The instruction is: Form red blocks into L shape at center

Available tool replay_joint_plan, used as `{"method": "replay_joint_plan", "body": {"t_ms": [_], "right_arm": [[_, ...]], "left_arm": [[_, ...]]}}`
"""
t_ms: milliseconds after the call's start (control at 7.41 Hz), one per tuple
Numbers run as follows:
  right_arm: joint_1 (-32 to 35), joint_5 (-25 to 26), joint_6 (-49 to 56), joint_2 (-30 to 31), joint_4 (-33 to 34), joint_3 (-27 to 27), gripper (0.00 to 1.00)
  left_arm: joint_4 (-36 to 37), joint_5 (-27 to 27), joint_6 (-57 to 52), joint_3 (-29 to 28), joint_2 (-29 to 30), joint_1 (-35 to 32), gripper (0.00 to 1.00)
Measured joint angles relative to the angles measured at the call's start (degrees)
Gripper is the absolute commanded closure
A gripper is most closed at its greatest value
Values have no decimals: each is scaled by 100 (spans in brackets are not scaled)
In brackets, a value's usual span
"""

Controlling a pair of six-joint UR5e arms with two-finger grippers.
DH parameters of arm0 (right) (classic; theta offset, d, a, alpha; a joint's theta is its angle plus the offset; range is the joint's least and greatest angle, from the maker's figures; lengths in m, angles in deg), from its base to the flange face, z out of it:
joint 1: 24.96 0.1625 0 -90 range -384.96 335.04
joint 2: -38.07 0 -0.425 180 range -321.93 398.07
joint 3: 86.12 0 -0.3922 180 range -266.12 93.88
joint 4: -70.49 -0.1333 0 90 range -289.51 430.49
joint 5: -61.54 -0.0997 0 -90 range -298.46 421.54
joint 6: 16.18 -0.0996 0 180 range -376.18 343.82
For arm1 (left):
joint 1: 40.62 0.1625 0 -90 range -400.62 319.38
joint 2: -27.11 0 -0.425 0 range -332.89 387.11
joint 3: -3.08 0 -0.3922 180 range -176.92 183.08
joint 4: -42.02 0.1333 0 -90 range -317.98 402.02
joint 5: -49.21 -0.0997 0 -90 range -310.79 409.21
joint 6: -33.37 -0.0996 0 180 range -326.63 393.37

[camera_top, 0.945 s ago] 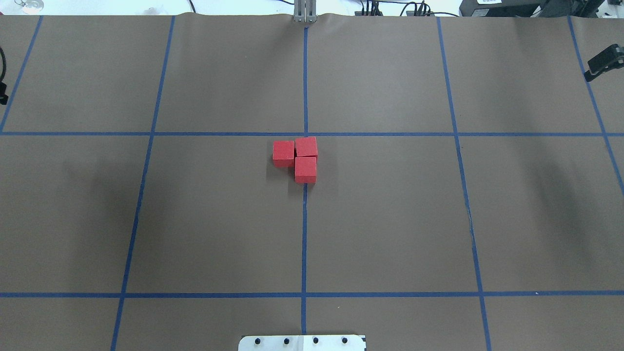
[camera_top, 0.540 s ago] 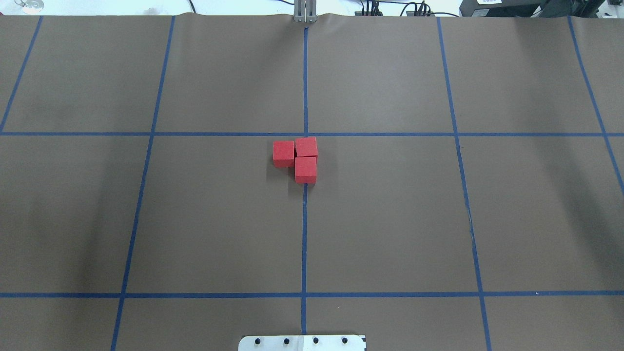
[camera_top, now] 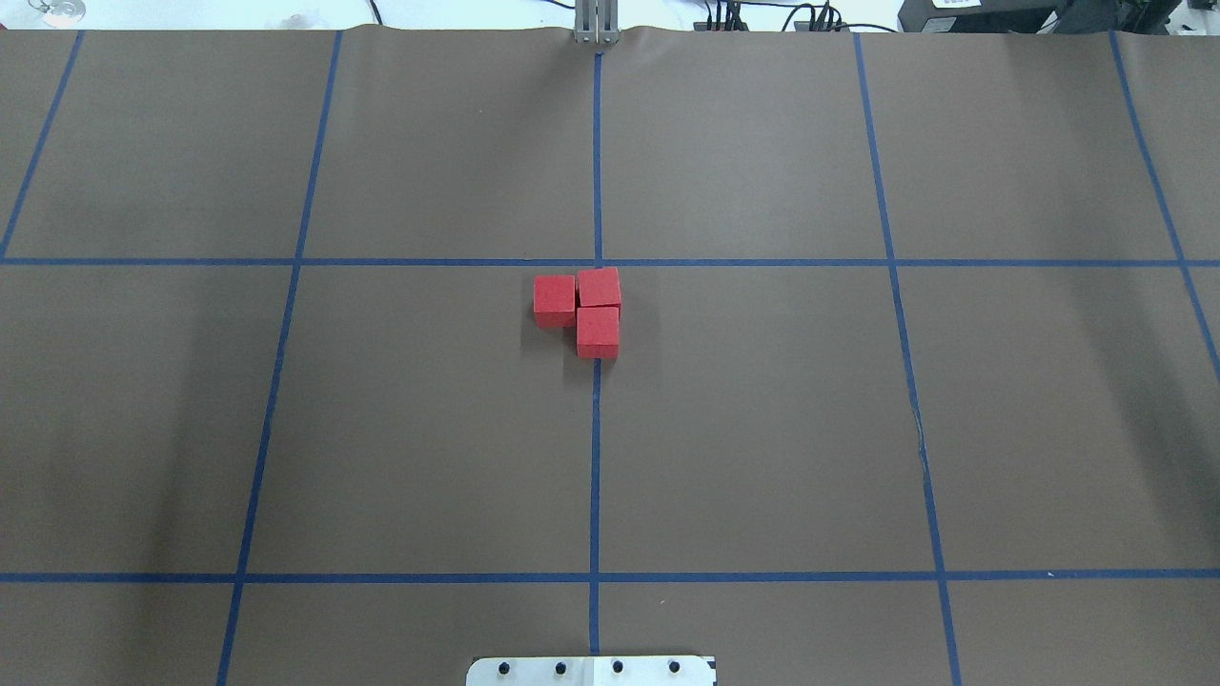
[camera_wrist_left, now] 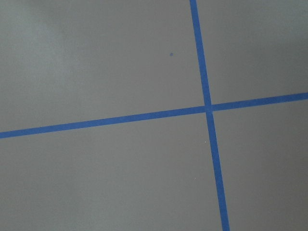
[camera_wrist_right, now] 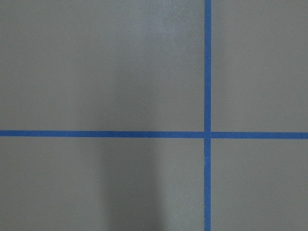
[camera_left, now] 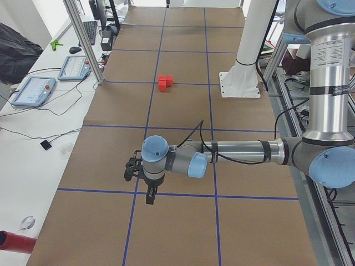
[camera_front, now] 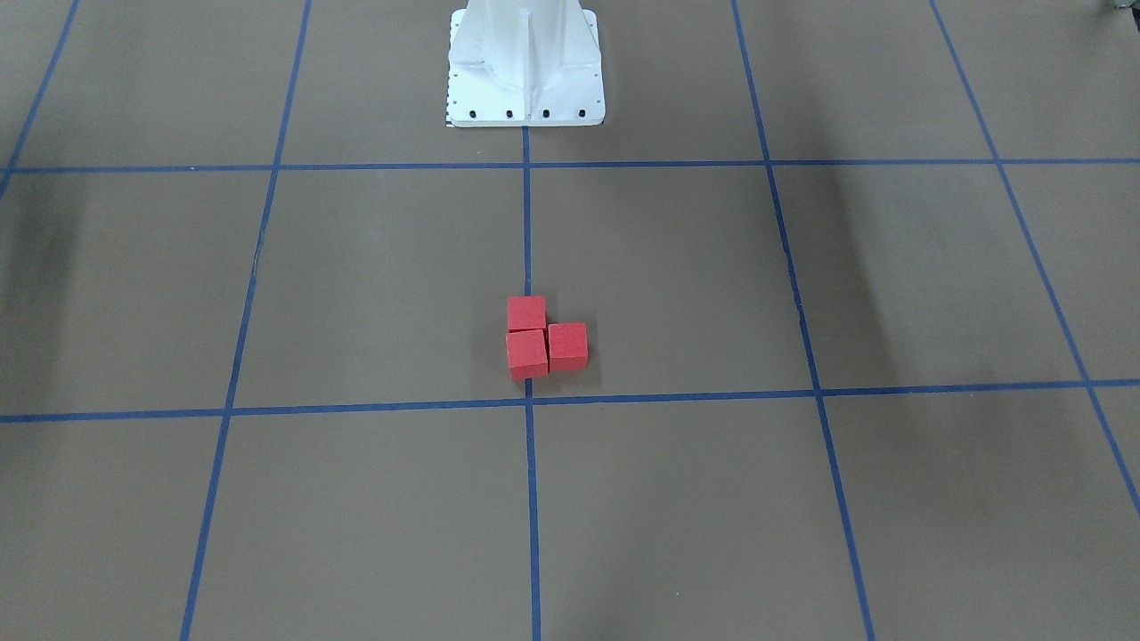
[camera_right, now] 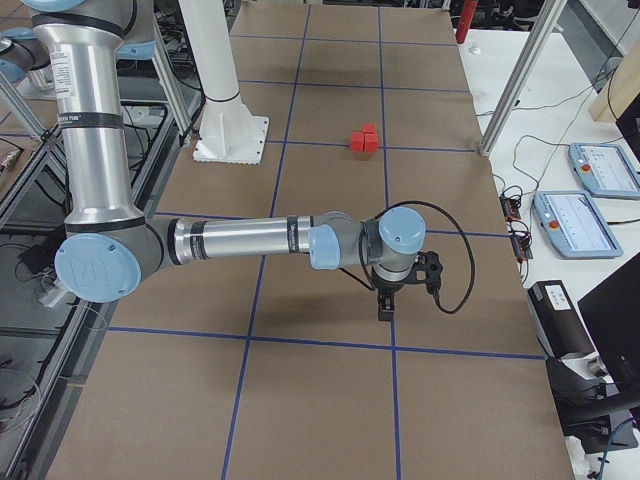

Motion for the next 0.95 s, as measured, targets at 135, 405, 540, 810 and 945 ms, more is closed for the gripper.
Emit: {"method": "replay_joint_plan", "body": {"t_ms": [135, 405, 540, 810, 945], "right_arm": [[2, -14, -6, 10, 19, 3, 1], [7, -3, -9, 7, 27, 14, 1], [13, 30, -10, -4, 22, 32, 1], [90, 239, 1, 9, 16, 150, 1], [163, 310, 7, 57, 18, 190, 1]], "left_arm": [[410, 26, 2, 288, -3, 0, 0], [997, 43, -6, 669, -46, 1, 0], [1065, 43, -17, 662, -80, 7, 0], [1085, 41, -29, 613, -103, 13, 0], [1086, 41, -33, 605, -103, 13, 0]]}}
